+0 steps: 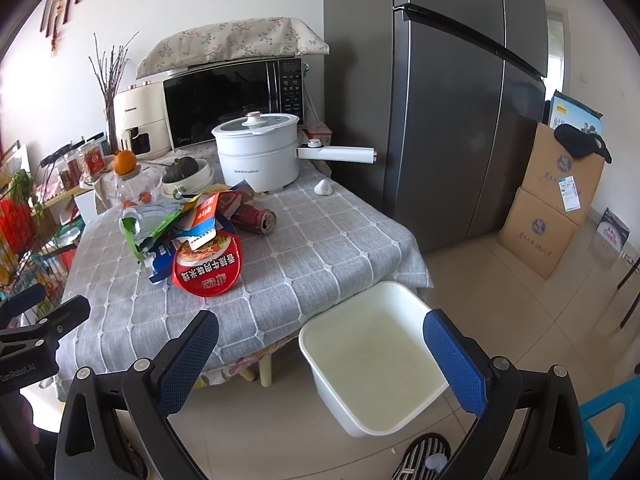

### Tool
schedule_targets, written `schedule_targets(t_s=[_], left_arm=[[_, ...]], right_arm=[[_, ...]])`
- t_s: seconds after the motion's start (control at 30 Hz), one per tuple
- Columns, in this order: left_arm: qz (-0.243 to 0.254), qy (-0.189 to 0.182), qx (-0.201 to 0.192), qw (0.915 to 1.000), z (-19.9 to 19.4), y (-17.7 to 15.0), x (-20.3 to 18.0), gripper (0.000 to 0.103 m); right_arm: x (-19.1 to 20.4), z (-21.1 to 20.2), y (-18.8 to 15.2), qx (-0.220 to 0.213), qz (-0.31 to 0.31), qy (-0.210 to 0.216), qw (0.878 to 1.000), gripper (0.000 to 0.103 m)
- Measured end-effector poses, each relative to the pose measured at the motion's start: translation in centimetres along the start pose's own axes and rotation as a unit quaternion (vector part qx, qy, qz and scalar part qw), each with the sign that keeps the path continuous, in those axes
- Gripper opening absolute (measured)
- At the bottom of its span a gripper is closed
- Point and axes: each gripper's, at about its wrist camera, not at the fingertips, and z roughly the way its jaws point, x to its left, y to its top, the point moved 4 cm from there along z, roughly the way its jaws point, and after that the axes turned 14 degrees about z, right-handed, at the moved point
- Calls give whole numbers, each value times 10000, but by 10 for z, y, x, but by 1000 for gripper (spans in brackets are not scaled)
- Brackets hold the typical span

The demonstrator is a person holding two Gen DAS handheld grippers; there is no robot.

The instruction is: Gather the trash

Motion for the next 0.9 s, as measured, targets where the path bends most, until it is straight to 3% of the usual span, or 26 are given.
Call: schedule_targets(t_s=[0.9], left_arm=[[72,146,-43,9999,-2,2,6,103]], right_arm=[[-2,1,-2,7,6,-16,10000,103]])
